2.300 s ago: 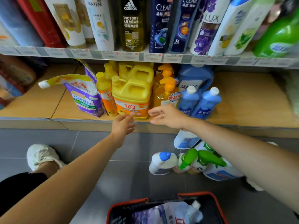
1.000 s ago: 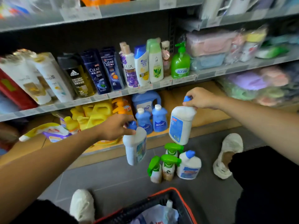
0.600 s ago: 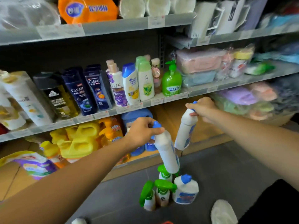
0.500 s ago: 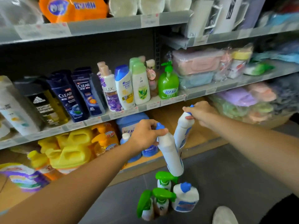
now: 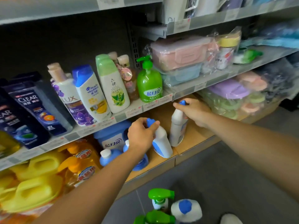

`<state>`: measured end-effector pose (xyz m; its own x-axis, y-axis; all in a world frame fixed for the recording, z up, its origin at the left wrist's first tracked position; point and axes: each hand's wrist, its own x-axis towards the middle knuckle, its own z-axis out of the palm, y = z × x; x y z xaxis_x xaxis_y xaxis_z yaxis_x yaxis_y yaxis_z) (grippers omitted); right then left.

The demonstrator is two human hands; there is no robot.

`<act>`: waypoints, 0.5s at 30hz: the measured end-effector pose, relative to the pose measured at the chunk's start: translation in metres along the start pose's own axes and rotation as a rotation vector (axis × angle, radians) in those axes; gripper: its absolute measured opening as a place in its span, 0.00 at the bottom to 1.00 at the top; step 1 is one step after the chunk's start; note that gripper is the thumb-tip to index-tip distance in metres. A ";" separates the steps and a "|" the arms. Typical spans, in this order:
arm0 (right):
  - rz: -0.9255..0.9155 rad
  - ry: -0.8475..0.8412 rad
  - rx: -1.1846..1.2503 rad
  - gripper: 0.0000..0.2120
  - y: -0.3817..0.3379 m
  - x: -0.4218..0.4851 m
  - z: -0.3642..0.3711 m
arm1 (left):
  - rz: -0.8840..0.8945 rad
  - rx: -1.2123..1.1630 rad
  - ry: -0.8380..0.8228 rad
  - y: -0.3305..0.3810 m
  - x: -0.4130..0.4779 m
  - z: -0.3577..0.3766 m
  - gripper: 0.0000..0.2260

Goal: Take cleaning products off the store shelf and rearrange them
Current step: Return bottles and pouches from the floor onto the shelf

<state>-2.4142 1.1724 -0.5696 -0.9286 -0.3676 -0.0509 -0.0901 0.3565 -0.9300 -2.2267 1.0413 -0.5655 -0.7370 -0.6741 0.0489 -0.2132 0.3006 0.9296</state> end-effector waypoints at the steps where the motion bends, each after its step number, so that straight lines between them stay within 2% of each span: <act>1: -0.002 -0.038 -0.016 0.13 0.002 0.001 -0.002 | -0.016 -0.021 0.012 -0.004 0.000 0.006 0.14; 4: 0.048 -0.167 0.005 0.13 0.009 0.004 -0.009 | -0.044 -0.067 0.037 -0.010 0.003 0.020 0.17; 6: 0.090 -0.219 0.016 0.17 0.014 0.004 -0.011 | -0.052 -0.042 0.046 -0.011 0.008 0.029 0.18; 10: 0.102 -0.264 0.011 0.22 0.024 0.002 -0.014 | -0.006 0.170 0.080 -0.012 0.016 0.046 0.21; 13: 0.083 -0.289 0.012 0.20 0.034 -0.003 -0.013 | -0.011 0.124 0.055 -0.017 0.019 0.056 0.20; 15: 0.006 -0.263 0.000 0.19 0.040 -0.007 -0.010 | 0.003 0.091 0.000 -0.021 0.023 0.060 0.21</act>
<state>-2.4149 1.1979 -0.6027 -0.8036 -0.5761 -0.1491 -0.0848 0.3589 -0.9295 -2.2774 1.0599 -0.6054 -0.7376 -0.6733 0.0520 -0.2684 0.3630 0.8923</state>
